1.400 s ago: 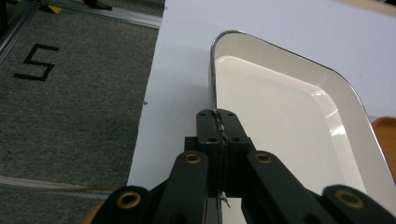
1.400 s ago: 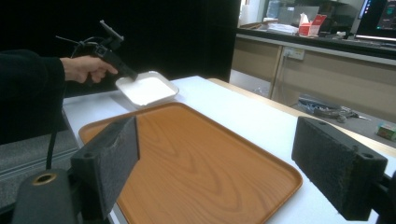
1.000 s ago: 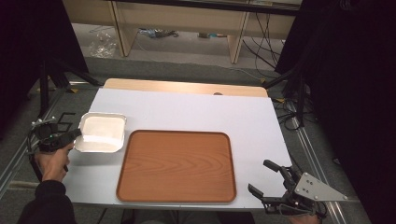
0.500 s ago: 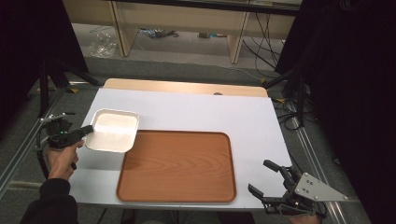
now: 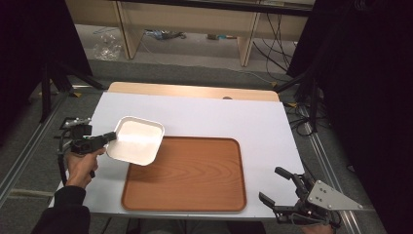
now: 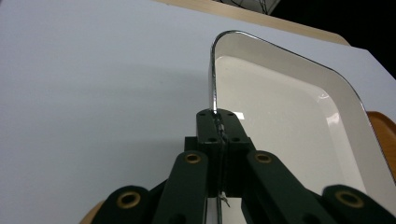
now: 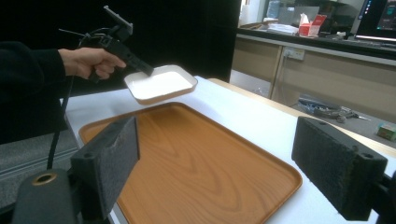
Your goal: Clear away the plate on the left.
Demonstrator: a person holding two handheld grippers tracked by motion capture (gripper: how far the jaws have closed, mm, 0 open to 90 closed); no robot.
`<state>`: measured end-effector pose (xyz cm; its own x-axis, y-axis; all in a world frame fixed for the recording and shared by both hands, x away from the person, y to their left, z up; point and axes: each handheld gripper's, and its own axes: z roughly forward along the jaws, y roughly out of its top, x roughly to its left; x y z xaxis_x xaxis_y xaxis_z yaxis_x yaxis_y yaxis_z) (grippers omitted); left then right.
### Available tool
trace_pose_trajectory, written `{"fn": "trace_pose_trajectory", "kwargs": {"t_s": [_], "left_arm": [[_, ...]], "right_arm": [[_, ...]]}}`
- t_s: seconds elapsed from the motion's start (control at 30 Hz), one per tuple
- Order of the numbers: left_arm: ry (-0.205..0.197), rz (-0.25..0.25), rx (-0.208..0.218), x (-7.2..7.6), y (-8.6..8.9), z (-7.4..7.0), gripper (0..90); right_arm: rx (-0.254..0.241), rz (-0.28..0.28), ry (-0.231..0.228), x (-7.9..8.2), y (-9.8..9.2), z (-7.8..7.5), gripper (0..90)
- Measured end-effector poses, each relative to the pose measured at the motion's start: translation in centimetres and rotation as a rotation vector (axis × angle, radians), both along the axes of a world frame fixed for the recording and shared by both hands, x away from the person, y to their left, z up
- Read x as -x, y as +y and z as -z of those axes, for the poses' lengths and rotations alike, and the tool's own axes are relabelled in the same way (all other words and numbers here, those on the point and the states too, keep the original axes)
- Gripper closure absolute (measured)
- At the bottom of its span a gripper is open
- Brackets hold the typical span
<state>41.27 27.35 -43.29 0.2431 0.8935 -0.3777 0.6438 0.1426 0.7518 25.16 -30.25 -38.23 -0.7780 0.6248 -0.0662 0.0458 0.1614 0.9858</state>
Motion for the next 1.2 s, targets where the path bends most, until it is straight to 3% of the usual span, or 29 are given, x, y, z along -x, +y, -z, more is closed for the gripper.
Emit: {"fn": "trace_pose_trajectory", "kwargs": {"t_s": [0.37, 0.57, 1.07, 1.2], "left_arm": [[0.02, 0.122, -0.004, -0.2, -3.9, 0.3, 88.5], [0.018, 0.142, 0.005, 0.0, -5.4, 0.6, 88.4], [0.025, 0.265, -0.05, 0.7, -9.8, 1.0, 88.4], [0.022, 0.272, -0.039, 0.8, -10.5, 1.1, 88.4]], "right_arm": [[0.016, 0.005, 0.008, 0.1, -0.1, -0.1, 15.9], [0.007, 0.005, 0.004, 0.1, 0.0, 0.0, 15.9], [0.008, 0.005, 0.003, 0.1, 0.0, -0.1, 15.9], [0.009, 0.005, 0.002, 0.1, 0.0, -0.1, 15.9]]}}
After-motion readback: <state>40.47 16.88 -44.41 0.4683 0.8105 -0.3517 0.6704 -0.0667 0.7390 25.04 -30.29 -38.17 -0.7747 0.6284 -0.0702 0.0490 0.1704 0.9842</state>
